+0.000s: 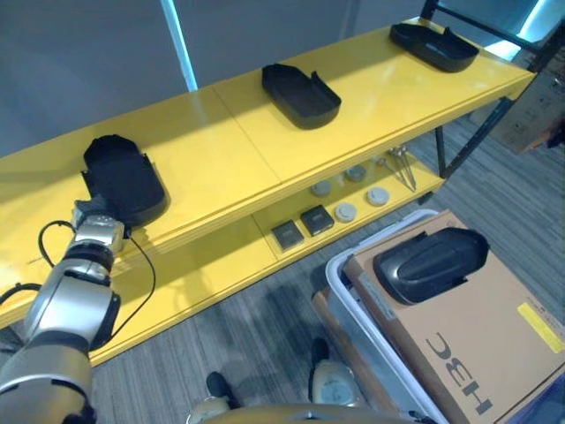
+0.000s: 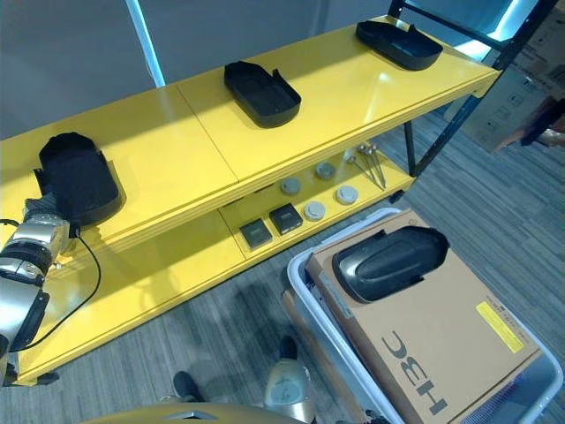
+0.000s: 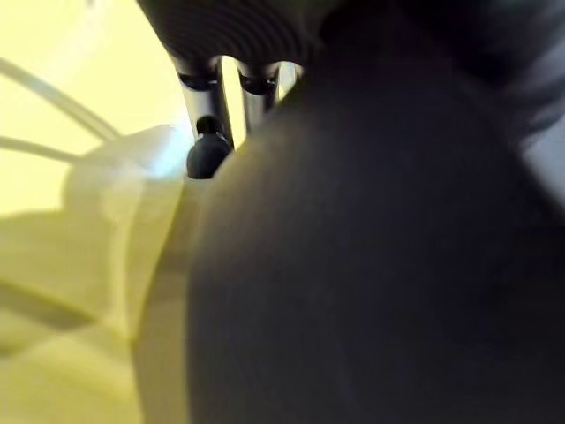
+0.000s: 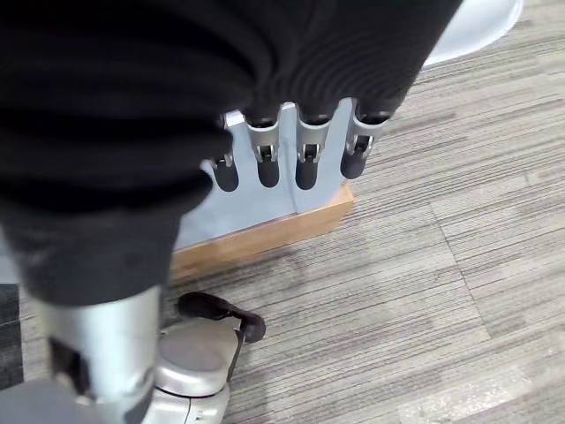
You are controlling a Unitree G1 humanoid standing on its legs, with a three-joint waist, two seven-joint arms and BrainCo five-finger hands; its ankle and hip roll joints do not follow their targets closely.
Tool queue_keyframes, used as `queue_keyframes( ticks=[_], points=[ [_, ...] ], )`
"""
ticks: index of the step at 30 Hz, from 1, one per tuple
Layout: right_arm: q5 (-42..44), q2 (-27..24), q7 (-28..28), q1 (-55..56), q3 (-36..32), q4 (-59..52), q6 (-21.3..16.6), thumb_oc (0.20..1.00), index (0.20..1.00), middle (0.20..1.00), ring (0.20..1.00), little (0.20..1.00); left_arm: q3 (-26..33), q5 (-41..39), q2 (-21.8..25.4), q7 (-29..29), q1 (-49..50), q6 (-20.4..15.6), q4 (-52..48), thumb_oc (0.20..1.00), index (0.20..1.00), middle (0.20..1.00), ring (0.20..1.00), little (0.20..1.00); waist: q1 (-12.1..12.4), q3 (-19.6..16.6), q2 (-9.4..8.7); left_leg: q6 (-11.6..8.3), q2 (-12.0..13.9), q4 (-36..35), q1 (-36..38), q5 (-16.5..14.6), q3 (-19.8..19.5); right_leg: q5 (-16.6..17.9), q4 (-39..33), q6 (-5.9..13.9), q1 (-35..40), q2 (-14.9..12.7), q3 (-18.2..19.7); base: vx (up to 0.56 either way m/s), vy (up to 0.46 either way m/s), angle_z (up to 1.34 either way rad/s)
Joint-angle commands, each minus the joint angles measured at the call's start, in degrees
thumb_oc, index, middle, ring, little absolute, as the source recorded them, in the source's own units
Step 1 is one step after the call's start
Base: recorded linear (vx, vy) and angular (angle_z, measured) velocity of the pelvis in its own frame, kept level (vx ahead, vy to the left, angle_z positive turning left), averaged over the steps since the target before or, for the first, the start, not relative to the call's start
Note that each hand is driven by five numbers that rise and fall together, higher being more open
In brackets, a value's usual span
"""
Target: Move parts from the plastic box to the shelf.
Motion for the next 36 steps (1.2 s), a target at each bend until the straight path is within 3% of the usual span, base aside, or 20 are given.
queue_keyframes(
  ticks=[1,9,10,11,20,24,27,30,31,32,34,36],
  points=[
    [1.07,0.74,0.16,0.63,1.36,1.33,-0.15,1.0,1.0,1.0,1.0,1.0,0.27,2.84,3.32,1.04,-3.99,-3.37,-2.05,0.2,0.2,0.2,0.2,0.2,-0.97,1.61,-1.82,-0.03,0.67,6.27,-1.63,-6.78,0.7,-1.72,-6.71,1.57,6.13,0.43,0.39,0.02,0.001,-0.11],
    [0.62,0.72,0.02,0.99,0.97,1.78,-0.51,1.0,1.0,1.0,1.0,1.0,0.54,2.43,2.67,2.03,-3.85,-3.99,-0.66,0.2,0.2,0.2,0.2,0.2,-1.62,1.68,-1.88,-0.07,0.74,6.49,-1.47,-6.9,1.08,-1.74,-6.58,1.47,5.98,0.45,0.86,0.01,0.005,-0.05],
    [0.64,0.67,0.11,0.97,0.95,1.86,-0.69,1.0,1.0,1.0,1.0,1.0,0.66,1.8,2.64,2.66,-3.77,-4.38,-0.6,0.395,0.395,0.395,0.395,0.395,-1.62,1.75,-1.91,-0.07,0.67,6.47,-1.49,-6.92,1.02,-1.78,-6.58,1.44,5.93,0.52,0.94,0.0,0.0,0.0],
    [0.65,0.63,0.16,0.85,1.03,1.87,-0.72,1.0,1.0,1.0,1.0,1.0,0.78,1.59,2.63,2.85,-3.79,-4.71,-0.36,1.0,1.0,1.0,1.0,1.0,-1.66,1.81,-1.92,-0.08,0.62,6.39,-1.51,-6.9,1.01,-1.82,-6.54,1.41,5.8,0.59,1.04,0.0,0.0,0.0],
    [-0.45,0.85,-0.23,0.85,1.54,1.99,-1.45,1.0,1.0,1.0,1.0,1.0,1.48,2.12,3.74,6.05,-4.31,-6.7,-1.16,1.0,1.0,1.0,1.0,1.0,-0.94,1.64,-2.08,-0.12,0.26,5.8,-1.12,-6.67,0.54,-1.67,-6.83,1.43,6.26,0.63,0.53,-0.01,0.008,0.0],
    [-1.41,0.6,-0.19,1.34,1.19,2.01,-1.48,1.0,1.0,1.0,1.0,1.0,1.16,3.39,6.28,7.56,-4.99,-10.57,-4.3,1.0,1.0,1.0,1.0,1.0,-0.12,0.84,-1.87,-0.08,-0.07,5.39,-0.45,-6.61,0.05,-1.52,-7.12,1.6,7.24,0.4,-0.26,0.02,0.029,0.05],
    [-2.22,0.68,-0.51,2.54,0.27,1.82,-1.65,1.0,1.0,1.0,1.0,1.0,1.04,5.78,11.09,10.73,-4.59,-18.25,-12.98,1.0,1.0,1.0,1.0,1.0,1.53,-0.13,-1.3,0.14,-0.76,4.4,0.55,-6.72,-0.74,-1.34,-7.81,1.87,8.56,0.09,-1.23,0.04,0.04,0.19],
    [-2.43,0.79,-0.58,3.15,-0.61,1.61,-1.56,1.0,1.0,1.0,1.0,1.0,1.33,5.18,13.39,9.83,-3.18,-20.24,-20.15,1.0,1.0,1.0,1.0,1.0,2.78,-0.44,-0.99,0.23,-1.03,3.99,0.76,-6.71,-1.29,-1.18,-8.16,2.05,9.06,-0.06,-1.75,0.01,0.018,0.1],
    [-2.77,1.03,-0.76,3.57,-1.26,1.43,-1.41,1.0,1.0,1.0,1.0,1.0,1.98,4.5,14.73,8.59,-1.04,-23.0,-26.28,1.0,1.0,1.0,1.0,1.0,3.81,-0.61,-0.83,0.31,-1.29,3.69,0.89,-6.75,-1.77,-1.06,-8.41,2.23,9.41,-0.14,-2.14,0.0,0.009,0.2],
    [-2.77,1.03,-0.76,3.57,-1.26,1.43,-1.41,1.0,1.0,1.0,1.0,1.0,1.98,4.5,14.73,8.59,-1.04,-23.0,-26.28,1.0,1.0,1.0,1.0,1.0,3.81,-0.61,-0.83,0.31,-1.29,3.69,0.89,-6.75,-1.77,-1.06,-8.41,2.23,9.41,-0.14,-2.14,0.0,0.022,0.22],
    [-3.45,1.33,-0.73,4.14,-2.56,1.35,-1.17,1.0,1.0,1.0,1.0,1.0,5.48,0.66,16.29,0.87,4.55,-24.56,-41.59,1.0,1.0,1.0,1.0,1.0,5.79,-0.91,-0.76,0.24,-1.77,3.16,1.05,-6.87,-2.98,-0.94,-9.0,2.49,10.16,-0.26,-2.87,0.01,0.025,0.12],
    [-4.06,1.91,-0.96,4.51,-3.59,1.38,-1.08,1.0,1.0,1.0,1.0,1.0,9.25,-4.69,14.93,-4.8,10.76,-21.31,-55.48,1.0,1.0,1.0,1.0,1.0,7.22,-1.12,-0.91,0.22,-2.11,2.7,1.36,-6.9,-3.91,-0.89,-9.18,2.63,10.65,-0.31,-3.38,0.02,0.02,0.06]
  ],
)
